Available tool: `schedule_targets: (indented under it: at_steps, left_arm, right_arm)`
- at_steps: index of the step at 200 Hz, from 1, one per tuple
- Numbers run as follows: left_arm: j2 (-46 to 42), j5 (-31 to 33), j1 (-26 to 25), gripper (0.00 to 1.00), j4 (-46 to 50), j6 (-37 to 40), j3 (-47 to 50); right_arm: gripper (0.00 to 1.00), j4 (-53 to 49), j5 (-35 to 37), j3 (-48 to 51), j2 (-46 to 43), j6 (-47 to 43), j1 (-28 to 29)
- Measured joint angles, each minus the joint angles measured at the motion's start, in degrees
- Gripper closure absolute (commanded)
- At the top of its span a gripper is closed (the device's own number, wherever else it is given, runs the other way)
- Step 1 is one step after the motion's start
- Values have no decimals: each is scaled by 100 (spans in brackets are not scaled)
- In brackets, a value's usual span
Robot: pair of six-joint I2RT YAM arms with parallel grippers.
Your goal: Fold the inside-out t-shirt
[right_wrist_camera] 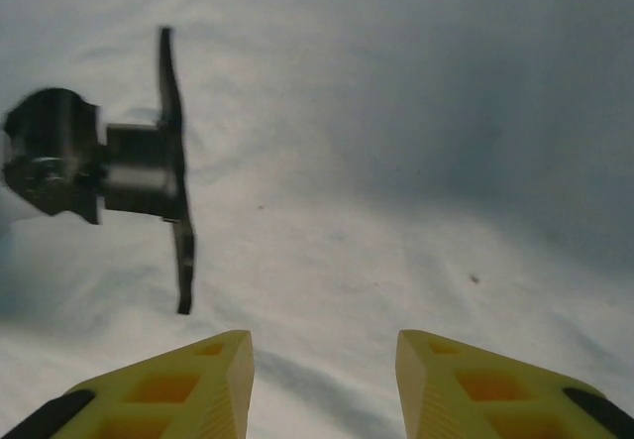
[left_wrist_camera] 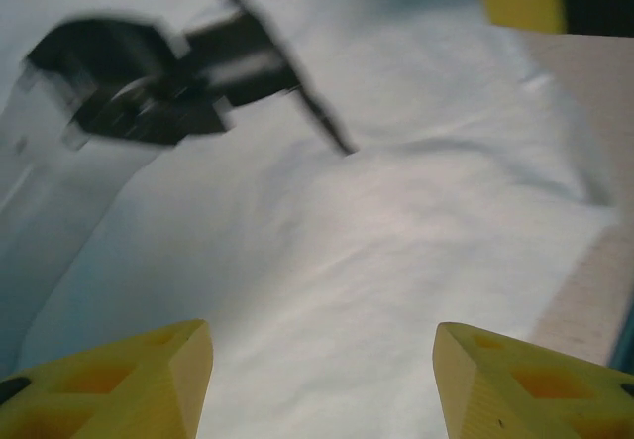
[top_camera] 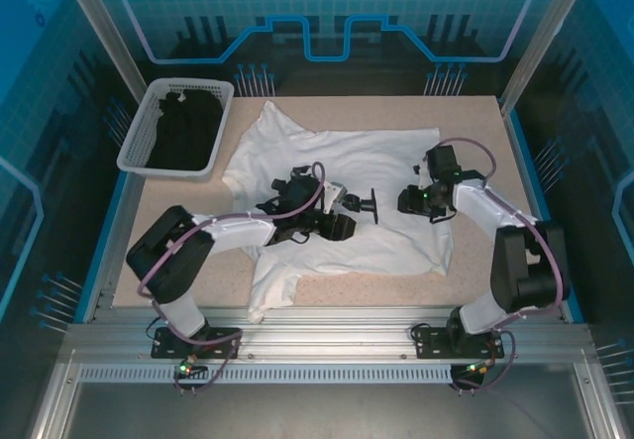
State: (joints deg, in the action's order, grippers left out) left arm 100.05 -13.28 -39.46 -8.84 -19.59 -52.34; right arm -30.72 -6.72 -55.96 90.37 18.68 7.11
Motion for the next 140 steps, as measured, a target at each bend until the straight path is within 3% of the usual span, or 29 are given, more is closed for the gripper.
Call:
schedule_targets:
  at_steps: [46,109,140]
  left_arm:
    - [487,44,573,39,306,-175,-155]
    - [595,83,1816,39,503,-275,-345]
    - [535,361,2214,39,767,-186,-442]
  right_arm:
    - [59,-234,72,-767,1381,-107,33]
    - [59,-901,66,-3108,2931,-380,509]
    - [58,-1062,74,-3657,3093,-540,728]
